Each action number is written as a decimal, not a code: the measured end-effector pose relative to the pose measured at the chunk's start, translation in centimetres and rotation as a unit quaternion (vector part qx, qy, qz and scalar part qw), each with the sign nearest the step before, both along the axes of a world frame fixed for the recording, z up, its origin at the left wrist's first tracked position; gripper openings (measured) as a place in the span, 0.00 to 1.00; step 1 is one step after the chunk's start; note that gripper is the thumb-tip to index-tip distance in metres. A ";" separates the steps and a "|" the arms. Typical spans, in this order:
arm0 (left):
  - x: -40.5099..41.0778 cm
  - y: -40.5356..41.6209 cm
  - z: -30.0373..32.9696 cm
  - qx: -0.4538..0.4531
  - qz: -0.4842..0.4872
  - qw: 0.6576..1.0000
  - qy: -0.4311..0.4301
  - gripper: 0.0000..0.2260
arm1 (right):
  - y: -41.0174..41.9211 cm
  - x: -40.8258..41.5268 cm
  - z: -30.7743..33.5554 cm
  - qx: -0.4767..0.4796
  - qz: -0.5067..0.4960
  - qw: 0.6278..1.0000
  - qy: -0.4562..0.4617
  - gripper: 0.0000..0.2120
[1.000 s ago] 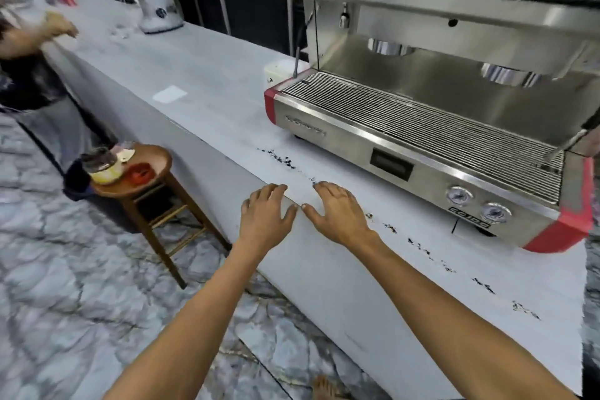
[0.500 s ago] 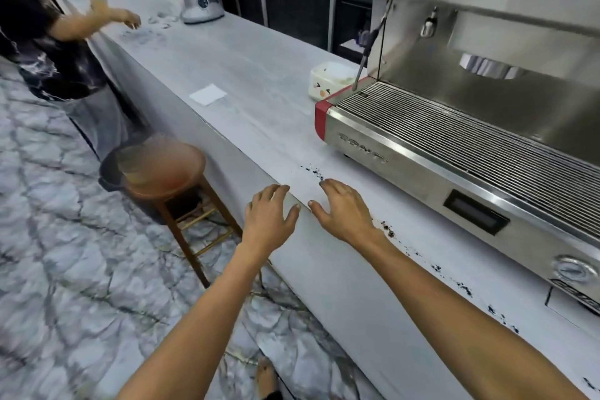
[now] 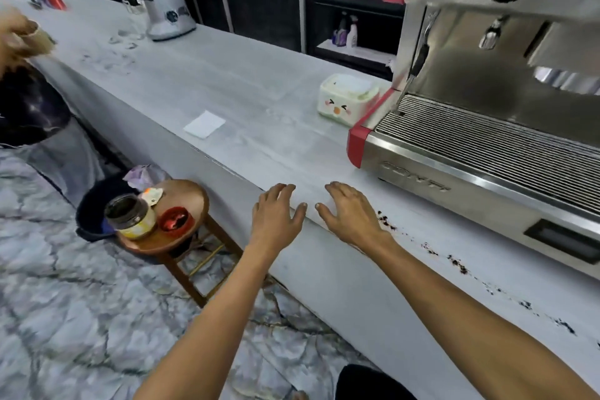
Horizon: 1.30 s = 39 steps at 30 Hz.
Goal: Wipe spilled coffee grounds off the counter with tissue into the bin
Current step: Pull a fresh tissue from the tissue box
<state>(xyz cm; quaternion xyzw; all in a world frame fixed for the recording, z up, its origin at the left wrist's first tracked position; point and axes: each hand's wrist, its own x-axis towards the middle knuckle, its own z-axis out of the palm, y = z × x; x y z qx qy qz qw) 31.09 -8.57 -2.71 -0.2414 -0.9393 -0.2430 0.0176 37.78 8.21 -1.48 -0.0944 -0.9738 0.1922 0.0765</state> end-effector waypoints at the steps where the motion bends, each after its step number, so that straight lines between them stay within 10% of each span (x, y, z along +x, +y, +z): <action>1: -0.9 -0.1 0.0 0.002 -0.004 1.000 0.002 0.23 | -0.2 -0.7 0.0 -0.001 -0.002 1.000 0.000 0.27; 39: -34.4 13.5 4.0 0.106 -0.266 0.958 0.008 0.24 | 7.4 -26.6 3.8 -0.034 -0.358 0.916 0.175 0.23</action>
